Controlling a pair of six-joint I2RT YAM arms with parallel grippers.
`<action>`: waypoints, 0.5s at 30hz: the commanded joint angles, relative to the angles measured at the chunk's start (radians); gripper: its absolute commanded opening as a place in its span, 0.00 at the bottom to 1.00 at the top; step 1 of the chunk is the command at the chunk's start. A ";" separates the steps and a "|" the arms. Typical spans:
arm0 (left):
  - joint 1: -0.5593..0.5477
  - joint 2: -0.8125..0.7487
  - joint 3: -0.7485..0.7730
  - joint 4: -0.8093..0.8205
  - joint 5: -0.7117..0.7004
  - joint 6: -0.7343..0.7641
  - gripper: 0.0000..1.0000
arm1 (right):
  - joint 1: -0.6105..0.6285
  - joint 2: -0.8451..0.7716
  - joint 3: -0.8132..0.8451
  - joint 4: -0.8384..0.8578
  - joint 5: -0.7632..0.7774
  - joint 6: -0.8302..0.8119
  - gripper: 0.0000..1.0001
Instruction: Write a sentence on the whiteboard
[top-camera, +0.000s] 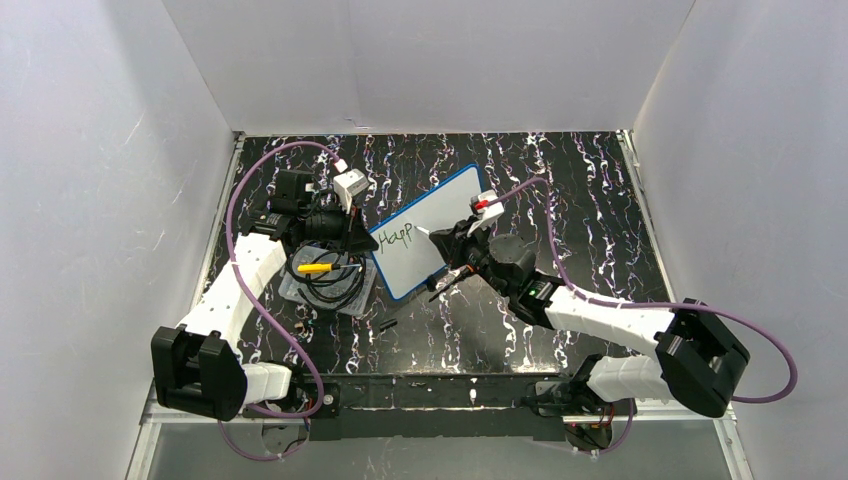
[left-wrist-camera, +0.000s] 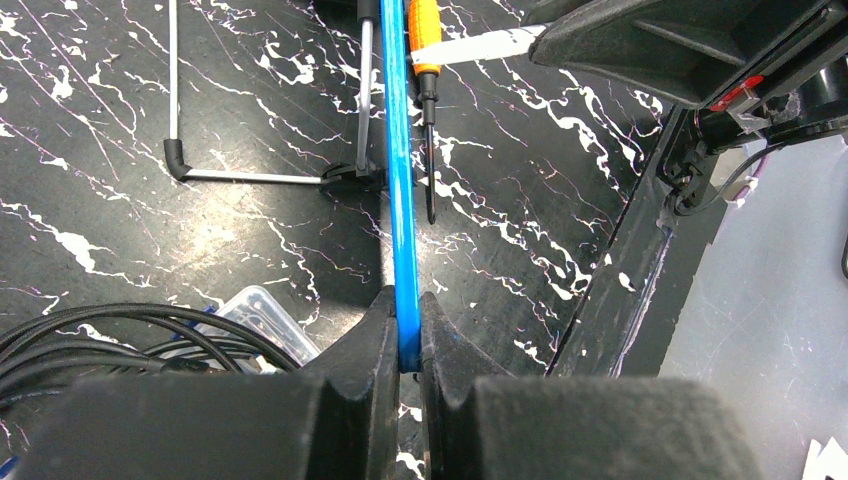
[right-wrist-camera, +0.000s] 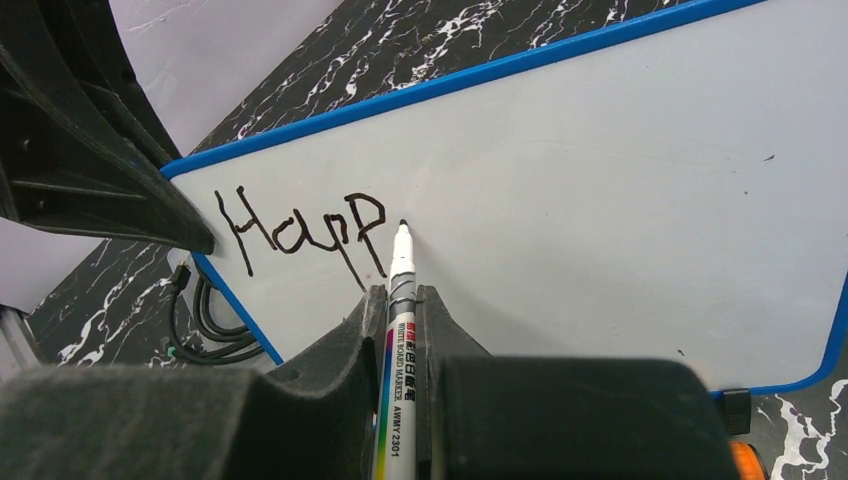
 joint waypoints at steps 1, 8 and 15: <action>-0.005 -0.036 0.024 -0.020 0.110 -0.025 0.00 | -0.004 0.015 0.005 0.025 0.034 -0.008 0.01; -0.004 -0.036 0.026 -0.020 0.112 -0.026 0.00 | -0.005 -0.001 -0.044 -0.003 0.022 0.031 0.01; -0.004 -0.038 0.026 -0.020 0.112 -0.025 0.00 | -0.004 -0.009 -0.034 -0.008 0.024 0.026 0.01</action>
